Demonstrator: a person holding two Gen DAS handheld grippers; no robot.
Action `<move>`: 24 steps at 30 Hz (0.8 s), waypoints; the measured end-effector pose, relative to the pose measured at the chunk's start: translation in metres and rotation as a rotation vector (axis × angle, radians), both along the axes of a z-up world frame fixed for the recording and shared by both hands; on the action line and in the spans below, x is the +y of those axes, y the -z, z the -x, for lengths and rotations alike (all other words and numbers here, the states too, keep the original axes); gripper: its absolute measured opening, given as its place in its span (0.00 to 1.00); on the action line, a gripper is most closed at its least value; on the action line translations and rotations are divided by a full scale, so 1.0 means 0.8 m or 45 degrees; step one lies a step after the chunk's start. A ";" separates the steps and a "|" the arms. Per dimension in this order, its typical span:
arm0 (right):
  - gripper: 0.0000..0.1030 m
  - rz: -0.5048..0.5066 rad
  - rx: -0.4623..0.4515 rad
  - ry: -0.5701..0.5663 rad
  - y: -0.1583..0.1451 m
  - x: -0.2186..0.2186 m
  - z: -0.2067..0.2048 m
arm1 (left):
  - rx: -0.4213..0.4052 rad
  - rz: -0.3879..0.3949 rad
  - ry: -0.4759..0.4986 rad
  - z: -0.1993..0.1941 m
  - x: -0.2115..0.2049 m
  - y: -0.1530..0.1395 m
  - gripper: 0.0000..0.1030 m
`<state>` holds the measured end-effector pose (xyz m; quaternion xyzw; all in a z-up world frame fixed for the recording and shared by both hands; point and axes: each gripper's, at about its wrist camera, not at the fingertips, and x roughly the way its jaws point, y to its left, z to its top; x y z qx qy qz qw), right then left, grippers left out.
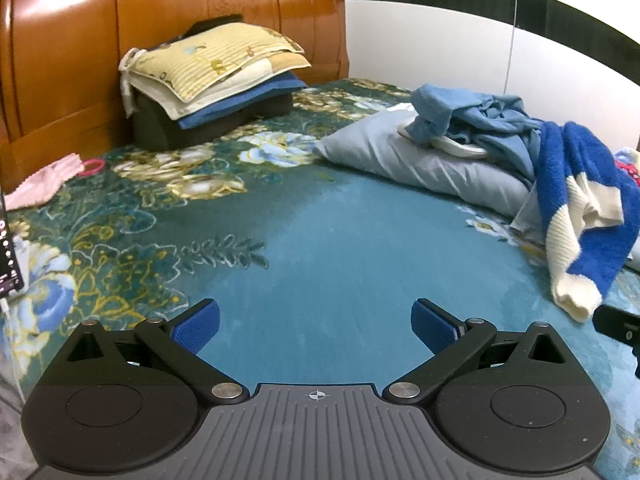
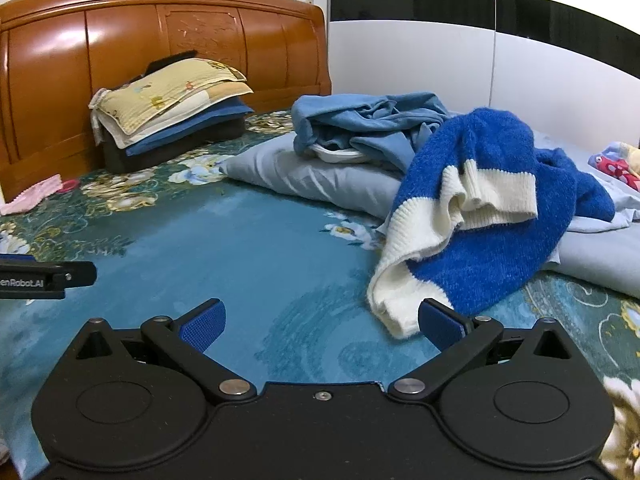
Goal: Fold clothes
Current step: 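Move both tools toward the blue-and-white sweater on the pillow, then grasp the white cuff of the blue sweater with the right gripper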
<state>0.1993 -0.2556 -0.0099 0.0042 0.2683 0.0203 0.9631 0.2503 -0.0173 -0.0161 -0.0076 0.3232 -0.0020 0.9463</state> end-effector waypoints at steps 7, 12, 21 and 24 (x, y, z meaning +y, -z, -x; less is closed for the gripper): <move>0.99 0.008 0.014 0.043 0.006 -0.017 -0.044 | 0.022 0.010 0.001 -0.028 -0.001 0.009 1.00; 0.99 -0.004 0.018 0.091 0.011 -0.034 -0.080 | 0.020 -0.014 0.010 -0.046 -0.006 0.014 1.00; 0.99 0.017 0.051 0.156 0.031 -0.051 -0.135 | 0.005 -0.034 0.032 -0.080 -0.018 0.017 1.00; 0.98 0.019 0.070 0.187 0.040 -0.057 -0.150 | -0.002 -0.044 0.046 -0.088 -0.024 0.018 1.00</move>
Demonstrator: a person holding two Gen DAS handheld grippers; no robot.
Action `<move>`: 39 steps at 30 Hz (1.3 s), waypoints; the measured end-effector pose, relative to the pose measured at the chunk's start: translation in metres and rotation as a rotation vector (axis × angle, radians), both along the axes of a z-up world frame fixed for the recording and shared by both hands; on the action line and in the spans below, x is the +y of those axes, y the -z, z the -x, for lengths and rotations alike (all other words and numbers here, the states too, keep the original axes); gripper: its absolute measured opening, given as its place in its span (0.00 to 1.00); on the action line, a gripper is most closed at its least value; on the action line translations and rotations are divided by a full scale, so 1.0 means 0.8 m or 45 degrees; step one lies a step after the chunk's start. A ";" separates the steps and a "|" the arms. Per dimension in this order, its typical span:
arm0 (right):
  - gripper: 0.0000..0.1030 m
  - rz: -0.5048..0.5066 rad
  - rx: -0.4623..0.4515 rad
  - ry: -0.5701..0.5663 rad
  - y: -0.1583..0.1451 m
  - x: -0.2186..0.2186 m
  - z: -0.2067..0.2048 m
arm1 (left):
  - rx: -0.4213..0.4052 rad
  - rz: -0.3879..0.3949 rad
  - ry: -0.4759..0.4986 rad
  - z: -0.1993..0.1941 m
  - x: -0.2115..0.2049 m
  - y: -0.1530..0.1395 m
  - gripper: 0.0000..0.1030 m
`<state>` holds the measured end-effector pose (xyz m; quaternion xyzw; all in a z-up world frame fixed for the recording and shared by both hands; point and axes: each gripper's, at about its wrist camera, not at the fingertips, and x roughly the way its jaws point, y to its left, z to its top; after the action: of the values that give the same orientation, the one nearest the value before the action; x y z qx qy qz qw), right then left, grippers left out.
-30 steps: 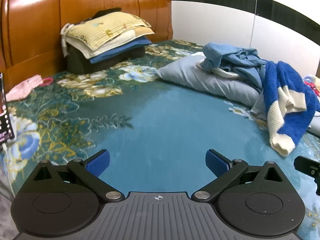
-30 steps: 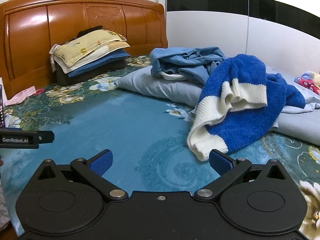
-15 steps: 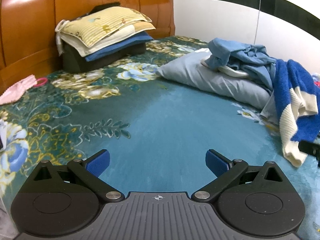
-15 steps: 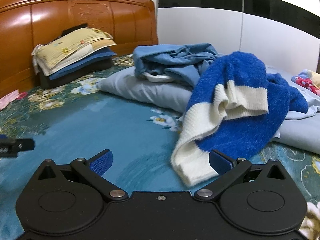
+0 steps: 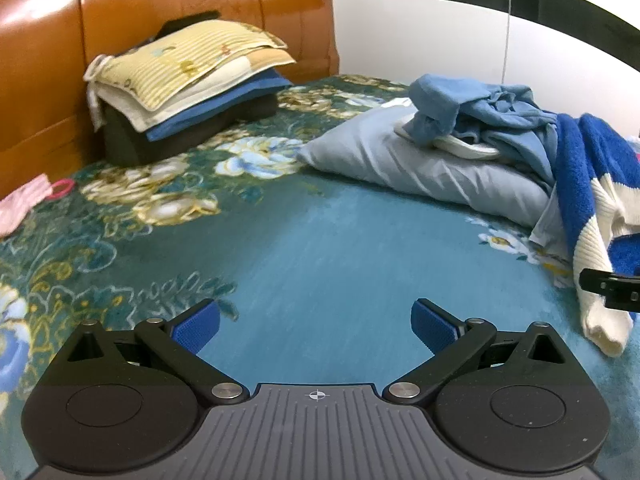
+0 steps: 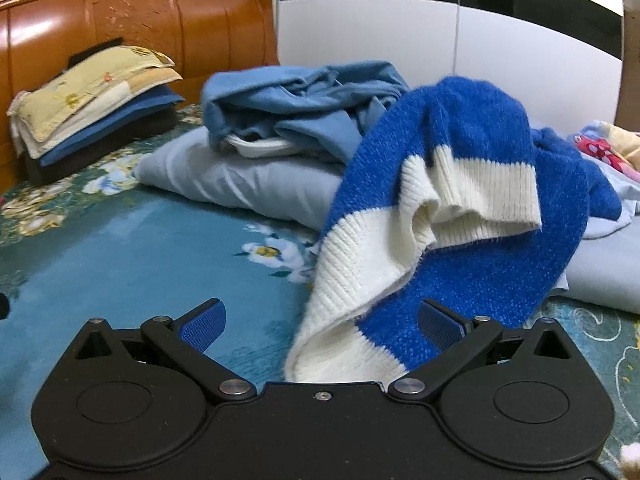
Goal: Fold clothes
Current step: 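Grasp the white cuff of the blue sweater with the right gripper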
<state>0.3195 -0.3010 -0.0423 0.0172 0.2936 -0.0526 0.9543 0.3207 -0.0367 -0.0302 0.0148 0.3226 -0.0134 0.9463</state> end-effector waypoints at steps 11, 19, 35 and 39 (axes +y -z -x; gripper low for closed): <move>0.91 0.031 0.052 0.052 0.023 -0.007 -0.036 | 0.003 0.023 -0.001 -0.023 -0.006 0.007 1.00; 0.51 0.064 0.058 0.112 0.029 -0.008 -0.054 | 0.004 0.019 -0.004 -0.028 -0.003 0.008 1.00; 0.11 -0.135 0.025 0.113 0.029 -0.025 -0.047 | 0.018 0.000 -0.006 -0.018 0.009 0.003 1.00; 0.11 -0.134 -0.014 0.081 0.022 -0.024 -0.036 | 0.017 0.000 -0.002 -0.013 0.010 -0.001 1.00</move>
<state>0.3480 -0.3203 -0.0598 0.0772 0.2899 -0.0674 0.9515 0.3308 -0.0289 -0.0297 0.0146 0.3291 -0.0129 0.9441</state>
